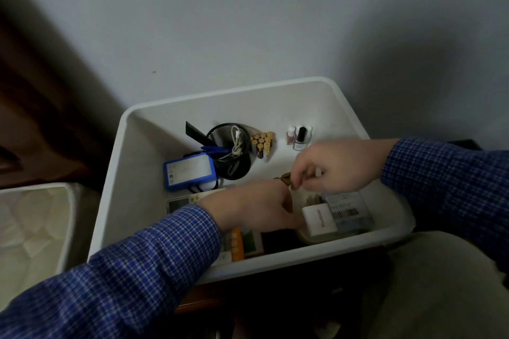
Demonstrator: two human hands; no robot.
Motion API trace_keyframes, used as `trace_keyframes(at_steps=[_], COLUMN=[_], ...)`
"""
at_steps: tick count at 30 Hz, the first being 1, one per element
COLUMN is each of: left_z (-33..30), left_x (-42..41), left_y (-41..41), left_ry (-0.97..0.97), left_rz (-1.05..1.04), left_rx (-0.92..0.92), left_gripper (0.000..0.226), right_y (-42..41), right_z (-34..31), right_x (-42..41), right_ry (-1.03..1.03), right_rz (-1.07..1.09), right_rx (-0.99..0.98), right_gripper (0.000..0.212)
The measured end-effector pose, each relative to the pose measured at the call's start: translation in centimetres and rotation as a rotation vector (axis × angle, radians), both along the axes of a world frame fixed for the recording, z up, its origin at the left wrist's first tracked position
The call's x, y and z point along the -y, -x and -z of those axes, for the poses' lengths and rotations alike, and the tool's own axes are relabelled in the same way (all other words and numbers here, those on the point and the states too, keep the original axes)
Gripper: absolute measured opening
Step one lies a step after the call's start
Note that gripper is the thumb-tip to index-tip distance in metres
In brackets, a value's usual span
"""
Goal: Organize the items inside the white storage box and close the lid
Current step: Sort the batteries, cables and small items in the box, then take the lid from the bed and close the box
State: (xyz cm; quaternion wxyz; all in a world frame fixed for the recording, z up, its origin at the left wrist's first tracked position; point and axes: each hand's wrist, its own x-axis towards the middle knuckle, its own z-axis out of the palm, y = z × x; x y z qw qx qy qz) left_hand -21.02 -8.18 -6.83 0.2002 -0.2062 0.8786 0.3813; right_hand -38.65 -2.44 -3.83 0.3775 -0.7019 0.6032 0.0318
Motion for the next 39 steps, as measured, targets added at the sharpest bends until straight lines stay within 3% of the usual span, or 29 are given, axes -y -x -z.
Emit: trace_keyframes(at_steps=[2, 5, 22, 28, 35, 39], left_z=[0.1, 0.4, -0.2, -3.2, -11.4, -15.2], left_x=[-0.1, -0.2, -1.1, -0.8, 0.4, -0.8], left_y=[0.1, 0.2, 0.1, -2.2, -12.6, -22.3], left_ry=[0.009, 0.049, 0.053, 0.110, 0.165, 0.253], left_rz=[0.002, 0.020, 0.004, -0.096, -0.503, -0.798], left_rx=[0.011, 0.029, 0.084, -0.028, -0.352, -0.501], left_gripper=[0.047, 0.047, 0.046, 0.034, 0.011, 0.017], right_y=[0.0, -0.4, -1.5, -1.9, -7.9, -15.9], right_z=[0.1, 0.1, 0.0, -0.4, -4.5, -8.0], right_x=[0.1, 0.0, -0.5, -1.3, 0.3, 1.6], right_ry=[0.031, -0.079, -0.143, 0.139, 0.375, 0.671], right_rz=[-0.019, -0.087, -0.113, -0.083, -0.080, -0.110], right_rx=[-0.095, -0.169, -0.212, -0.332, -0.151, 0.079], right_gripper=[0.018, 0.021, 0.019, 0.030, 0.026, 0.028])
